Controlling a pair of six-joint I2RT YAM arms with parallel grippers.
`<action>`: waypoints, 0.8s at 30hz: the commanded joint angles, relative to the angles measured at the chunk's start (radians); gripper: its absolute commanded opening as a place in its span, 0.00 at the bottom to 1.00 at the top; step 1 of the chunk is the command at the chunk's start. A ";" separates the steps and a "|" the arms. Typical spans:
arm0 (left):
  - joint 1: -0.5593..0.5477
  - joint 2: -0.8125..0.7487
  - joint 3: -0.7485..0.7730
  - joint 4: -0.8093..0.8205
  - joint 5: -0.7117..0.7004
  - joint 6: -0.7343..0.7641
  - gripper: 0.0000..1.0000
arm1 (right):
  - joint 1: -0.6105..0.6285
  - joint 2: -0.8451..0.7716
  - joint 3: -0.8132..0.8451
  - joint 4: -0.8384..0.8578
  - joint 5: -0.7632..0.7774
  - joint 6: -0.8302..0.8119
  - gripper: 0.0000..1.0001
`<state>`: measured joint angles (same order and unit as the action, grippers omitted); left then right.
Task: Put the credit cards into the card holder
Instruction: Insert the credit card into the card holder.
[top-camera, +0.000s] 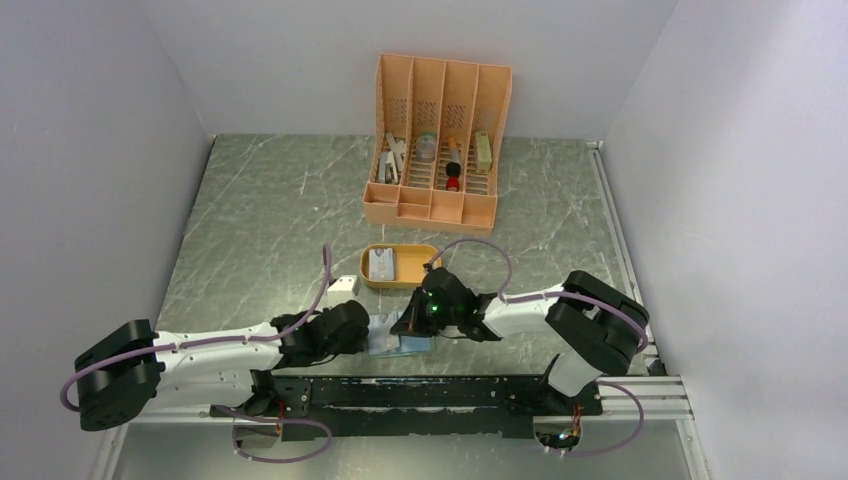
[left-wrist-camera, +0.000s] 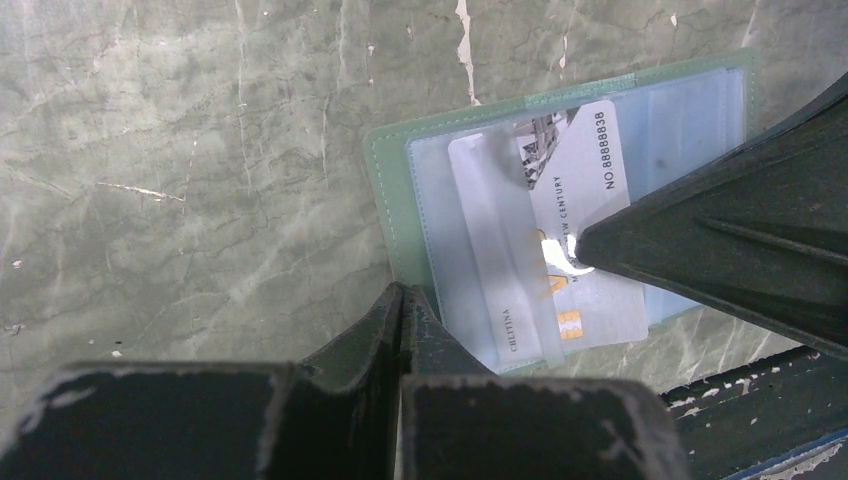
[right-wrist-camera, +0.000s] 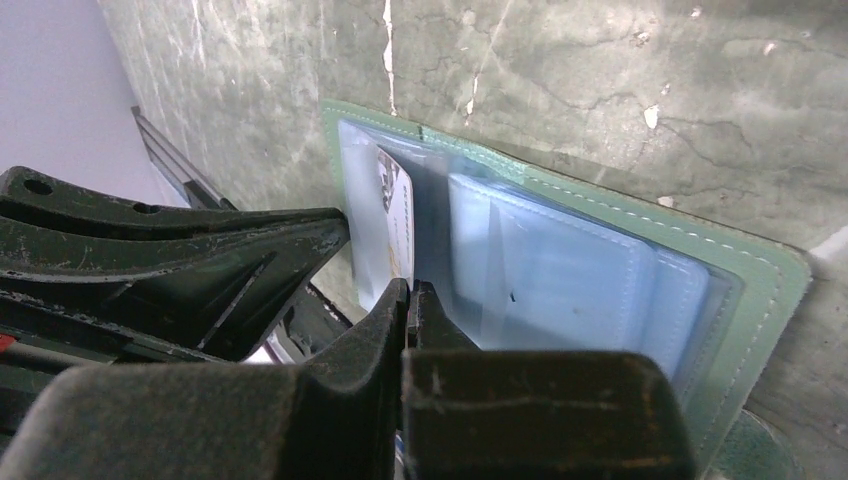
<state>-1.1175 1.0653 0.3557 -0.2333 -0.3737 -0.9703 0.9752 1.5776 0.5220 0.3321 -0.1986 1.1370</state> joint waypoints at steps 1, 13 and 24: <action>-0.006 0.017 -0.029 0.007 0.052 -0.013 0.05 | 0.016 0.024 0.005 -0.093 0.024 -0.050 0.00; -0.005 0.010 -0.026 0.002 0.050 -0.010 0.05 | 0.016 -0.013 0.021 -0.139 0.016 -0.087 0.35; -0.005 0.018 -0.020 0.020 0.060 -0.007 0.05 | 0.033 0.020 0.061 -0.148 -0.013 -0.118 0.36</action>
<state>-1.1175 1.0649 0.3504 -0.2111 -0.3458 -0.9768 0.9913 1.5684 0.5648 0.2386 -0.2089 1.0523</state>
